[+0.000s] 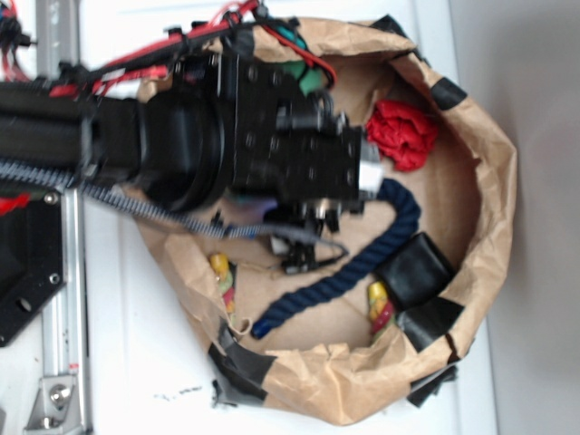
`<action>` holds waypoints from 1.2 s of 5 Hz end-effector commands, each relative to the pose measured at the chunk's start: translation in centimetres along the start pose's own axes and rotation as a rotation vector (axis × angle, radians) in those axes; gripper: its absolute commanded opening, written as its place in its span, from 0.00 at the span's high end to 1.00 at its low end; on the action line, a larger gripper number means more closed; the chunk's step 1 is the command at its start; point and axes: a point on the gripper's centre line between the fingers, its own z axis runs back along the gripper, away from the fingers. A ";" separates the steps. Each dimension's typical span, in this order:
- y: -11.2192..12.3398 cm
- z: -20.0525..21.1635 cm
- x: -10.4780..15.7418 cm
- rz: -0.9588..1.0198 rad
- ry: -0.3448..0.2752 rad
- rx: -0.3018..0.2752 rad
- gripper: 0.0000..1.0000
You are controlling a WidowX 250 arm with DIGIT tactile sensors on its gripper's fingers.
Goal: Grab the green sponge.
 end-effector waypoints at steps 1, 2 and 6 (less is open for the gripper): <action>1.1 -2.2 1.3 0.018 0.027 -0.021 1.00; 1.3 -0.8 0.6 0.006 0.000 -0.043 1.00; -0.4 13.5 -2.8 -0.161 -0.182 -0.133 1.00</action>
